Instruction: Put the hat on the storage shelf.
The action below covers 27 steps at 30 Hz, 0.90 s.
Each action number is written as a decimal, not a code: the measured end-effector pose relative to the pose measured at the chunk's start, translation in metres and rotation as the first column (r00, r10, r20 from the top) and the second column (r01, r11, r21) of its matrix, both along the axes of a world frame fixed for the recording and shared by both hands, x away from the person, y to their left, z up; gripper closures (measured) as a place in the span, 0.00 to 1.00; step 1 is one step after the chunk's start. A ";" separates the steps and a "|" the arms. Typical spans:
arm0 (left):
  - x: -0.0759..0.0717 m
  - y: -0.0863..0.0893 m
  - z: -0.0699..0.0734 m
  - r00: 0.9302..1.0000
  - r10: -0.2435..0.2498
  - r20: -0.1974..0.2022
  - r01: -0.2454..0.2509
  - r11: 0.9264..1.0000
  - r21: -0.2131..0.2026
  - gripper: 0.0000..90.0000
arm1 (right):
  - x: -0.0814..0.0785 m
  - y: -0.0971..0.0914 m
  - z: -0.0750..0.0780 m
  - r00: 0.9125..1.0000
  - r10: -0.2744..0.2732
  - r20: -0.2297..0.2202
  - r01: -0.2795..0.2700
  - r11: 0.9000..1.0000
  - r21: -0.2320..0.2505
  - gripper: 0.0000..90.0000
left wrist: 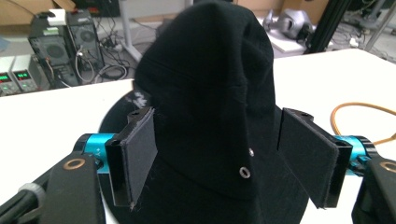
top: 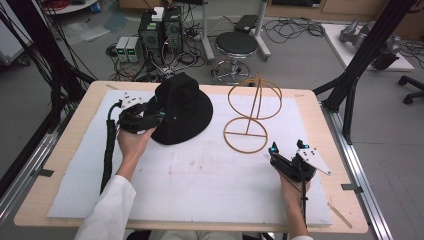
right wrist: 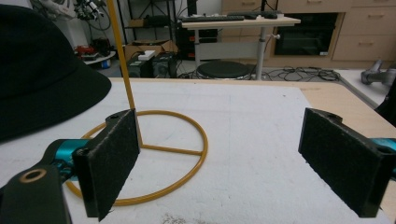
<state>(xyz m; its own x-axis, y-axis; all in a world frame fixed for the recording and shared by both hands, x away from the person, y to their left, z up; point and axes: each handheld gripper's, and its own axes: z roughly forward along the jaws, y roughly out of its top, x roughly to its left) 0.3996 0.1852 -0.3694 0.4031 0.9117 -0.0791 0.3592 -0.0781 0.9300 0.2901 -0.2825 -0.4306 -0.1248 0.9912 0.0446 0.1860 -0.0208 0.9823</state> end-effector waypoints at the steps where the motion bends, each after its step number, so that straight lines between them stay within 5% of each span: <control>1: 0.002 -0.003 0.000 1.000 -0.002 -0.006 0.002 1.000 0.006 0.31 | 0.000 0.000 0.000 1.000 0.002 0.000 -0.002 1.000 0.000 0.13; 8: 0.025 -0.030 0.001 0.999 -0.009 -0.047 0.012 0.998 0.061 0.31 | 0.000 0.001 0.000 1.000 0.004 0.000 -0.004 1.000 0.004 0.13; 13: 0.039 -0.042 0.000 0.997 0.001 -0.076 0.002 0.999 0.044 0.31 | -0.001 0.001 0.001 1.000 0.001 0.004 -0.001 1.000 0.003 0.13; 16: 0.048 -0.050 -0.002 0.994 0.022 -0.105 -0.015 0.998 0.068 0.32 | -0.002 0.000 0.001 1.000 0.001 0.004 -0.001 1.000 0.008 0.13; 20: 0.057 -0.051 -0.011 0.986 0.076 -0.152 -0.072 0.997 0.031 0.34 | -0.002 0.001 0.001 1.000 -0.003 0.006 0.003 1.000 0.008 0.13; 27: 0.062 -0.049 -0.018 0.979 0.103 -0.175 -0.097 0.994 0.047 0.37 | -0.002 0.002 0.000 1.000 0.009 0.002 -0.009 1.000 0.007 0.13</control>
<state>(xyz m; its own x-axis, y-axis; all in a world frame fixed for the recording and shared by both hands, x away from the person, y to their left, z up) 0.4617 0.1359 -0.3869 0.2924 0.9504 -0.1059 0.5257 -0.0673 0.8480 0.2882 -0.2803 -0.4302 -0.1334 0.9897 0.0514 0.1838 -0.0263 0.9826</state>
